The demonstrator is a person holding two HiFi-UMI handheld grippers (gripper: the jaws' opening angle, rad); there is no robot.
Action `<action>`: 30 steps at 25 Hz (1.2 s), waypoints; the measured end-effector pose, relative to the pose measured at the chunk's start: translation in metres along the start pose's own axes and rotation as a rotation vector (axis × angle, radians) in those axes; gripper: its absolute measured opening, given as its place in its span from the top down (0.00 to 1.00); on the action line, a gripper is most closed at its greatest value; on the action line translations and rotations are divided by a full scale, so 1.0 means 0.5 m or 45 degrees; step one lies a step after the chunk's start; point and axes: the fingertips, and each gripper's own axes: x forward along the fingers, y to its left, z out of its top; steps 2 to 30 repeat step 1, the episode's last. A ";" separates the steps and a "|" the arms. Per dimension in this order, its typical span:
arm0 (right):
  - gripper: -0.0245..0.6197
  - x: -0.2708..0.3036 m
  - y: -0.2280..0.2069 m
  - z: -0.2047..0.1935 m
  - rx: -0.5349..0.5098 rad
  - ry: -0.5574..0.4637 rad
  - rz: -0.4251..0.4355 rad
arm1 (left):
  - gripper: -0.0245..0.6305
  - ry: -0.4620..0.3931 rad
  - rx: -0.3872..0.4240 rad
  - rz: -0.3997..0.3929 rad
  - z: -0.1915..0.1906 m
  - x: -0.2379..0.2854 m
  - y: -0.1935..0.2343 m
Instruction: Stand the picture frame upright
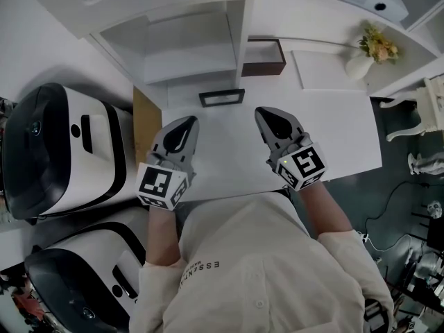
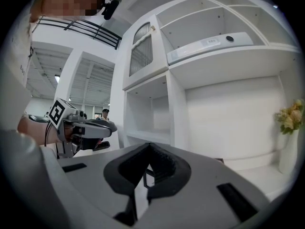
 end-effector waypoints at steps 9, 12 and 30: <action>0.94 0.001 0.000 -0.002 0.003 0.002 -0.006 | 0.96 0.005 0.003 -0.002 -0.001 0.000 0.000; 0.94 0.001 0.000 -0.002 0.003 0.002 -0.006 | 0.96 0.005 0.003 -0.002 -0.001 0.000 0.000; 0.94 0.001 0.000 -0.002 0.003 0.002 -0.006 | 0.96 0.005 0.003 -0.002 -0.001 0.000 0.000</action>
